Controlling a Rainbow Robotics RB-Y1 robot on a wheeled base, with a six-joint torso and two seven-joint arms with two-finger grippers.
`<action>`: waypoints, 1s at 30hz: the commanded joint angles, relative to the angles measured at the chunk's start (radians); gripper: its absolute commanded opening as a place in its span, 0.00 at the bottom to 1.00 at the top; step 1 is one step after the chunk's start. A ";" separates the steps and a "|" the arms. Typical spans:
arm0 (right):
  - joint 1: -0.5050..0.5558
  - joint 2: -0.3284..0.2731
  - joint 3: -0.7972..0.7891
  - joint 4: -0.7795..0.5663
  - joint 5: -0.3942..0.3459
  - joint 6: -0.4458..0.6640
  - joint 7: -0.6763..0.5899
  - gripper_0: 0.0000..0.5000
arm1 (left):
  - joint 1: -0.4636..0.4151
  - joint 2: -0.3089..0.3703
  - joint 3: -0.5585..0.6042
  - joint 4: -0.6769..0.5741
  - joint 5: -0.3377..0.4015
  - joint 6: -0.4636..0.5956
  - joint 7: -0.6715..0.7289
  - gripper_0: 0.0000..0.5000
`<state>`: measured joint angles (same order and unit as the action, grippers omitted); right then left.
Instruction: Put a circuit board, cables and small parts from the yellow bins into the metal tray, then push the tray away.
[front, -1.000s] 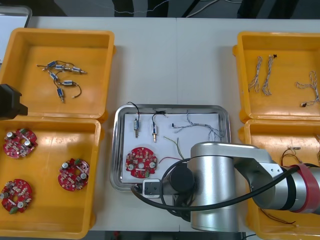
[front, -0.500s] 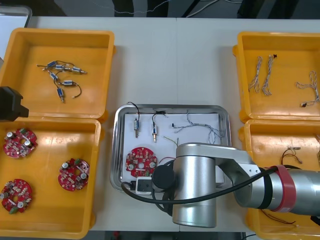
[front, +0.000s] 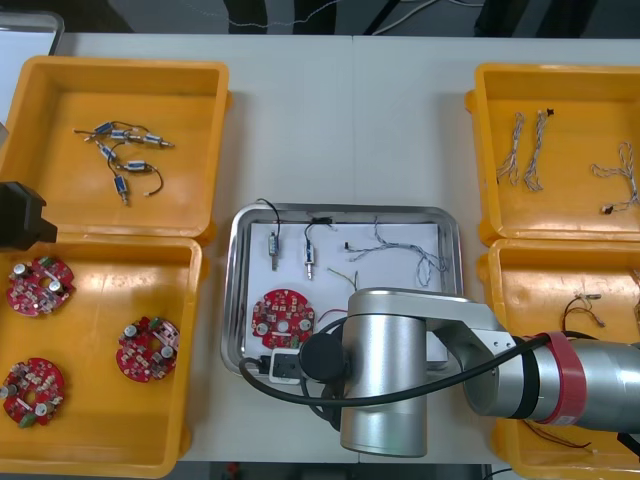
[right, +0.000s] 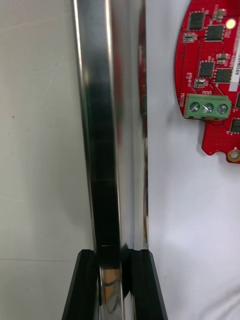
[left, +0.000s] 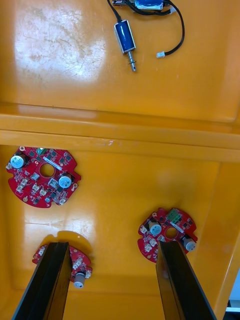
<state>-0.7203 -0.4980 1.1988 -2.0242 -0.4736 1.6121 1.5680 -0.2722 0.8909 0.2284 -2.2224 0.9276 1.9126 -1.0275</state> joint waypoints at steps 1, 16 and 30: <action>-0.022 0.016 0.021 -0.018 0.010 -0.008 -0.011 0.06 | 0.014 -0.013 0.029 -0.028 -0.004 0.007 -0.071 1.00; -0.064 -0.045 0.024 -0.022 0.010 -0.077 0.030 0.02 | 0.014 -0.013 0.029 -0.028 -0.004 0.007 -0.071 1.00; -0.122 -0.090 0.024 -0.022 0.009 -0.121 0.066 0.02 | 0.014 -0.013 0.029 -0.028 -0.004 0.007 -0.071 1.00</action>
<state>-0.7948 -0.5655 1.2078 -2.0240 -0.4688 1.5055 1.6017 -0.2721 0.8905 0.2284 -2.2225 0.9276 1.9126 -1.0275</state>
